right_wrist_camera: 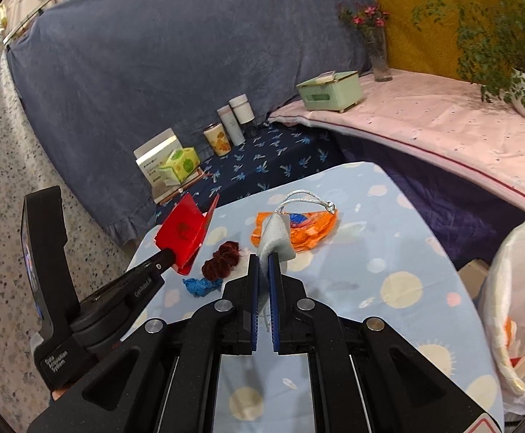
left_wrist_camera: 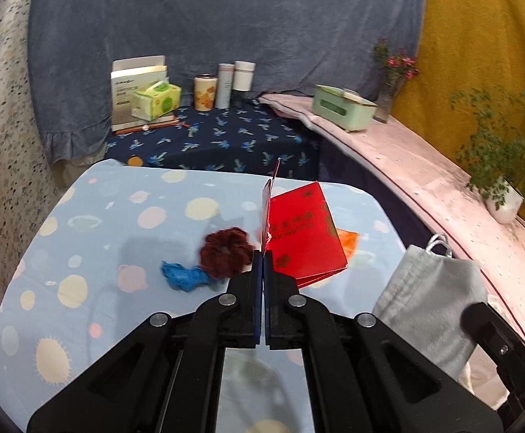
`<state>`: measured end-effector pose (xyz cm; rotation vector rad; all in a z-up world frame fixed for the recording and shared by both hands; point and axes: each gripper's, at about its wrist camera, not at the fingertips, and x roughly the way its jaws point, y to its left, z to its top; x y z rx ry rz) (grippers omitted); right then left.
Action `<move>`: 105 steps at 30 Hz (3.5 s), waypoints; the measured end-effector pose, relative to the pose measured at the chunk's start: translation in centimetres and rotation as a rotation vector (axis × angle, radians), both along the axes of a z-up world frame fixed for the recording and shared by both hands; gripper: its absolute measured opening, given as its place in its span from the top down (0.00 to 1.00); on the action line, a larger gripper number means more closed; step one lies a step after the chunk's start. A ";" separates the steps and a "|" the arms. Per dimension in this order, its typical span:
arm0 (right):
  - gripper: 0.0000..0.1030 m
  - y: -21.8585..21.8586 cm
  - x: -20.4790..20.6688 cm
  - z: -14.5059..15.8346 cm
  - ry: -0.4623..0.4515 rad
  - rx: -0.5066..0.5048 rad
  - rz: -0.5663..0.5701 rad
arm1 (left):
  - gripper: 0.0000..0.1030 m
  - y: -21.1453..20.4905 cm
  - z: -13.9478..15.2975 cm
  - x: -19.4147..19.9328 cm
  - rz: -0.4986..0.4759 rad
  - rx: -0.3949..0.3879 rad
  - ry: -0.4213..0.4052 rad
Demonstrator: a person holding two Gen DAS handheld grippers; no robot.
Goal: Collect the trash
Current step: 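Carry the red card holder and grey pouch in both tools over the bin, then open both tools to drop the card holder and pouch into the bin, then move both tools back over the table toward the scrunchie and tape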
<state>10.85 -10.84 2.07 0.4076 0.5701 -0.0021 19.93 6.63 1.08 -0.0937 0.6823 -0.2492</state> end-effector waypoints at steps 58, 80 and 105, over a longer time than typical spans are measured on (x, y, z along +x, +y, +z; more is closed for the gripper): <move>0.81 -23.6 -15.5 -4.1 0.029 0.096 -0.476 | 0.43 -26.9 -3.0 -14.4 -0.482 0.122 0.025; 0.79 -16.1 -10.5 -2.5 0.054 0.011 -0.311 | 0.43 -17.7 -2.3 -9.9 -0.301 0.080 0.040; 0.78 -0.9 1.0 -4.0 0.139 -0.077 -0.008 | 0.43 1.0 -5.8 -1.3 0.028 0.063 0.105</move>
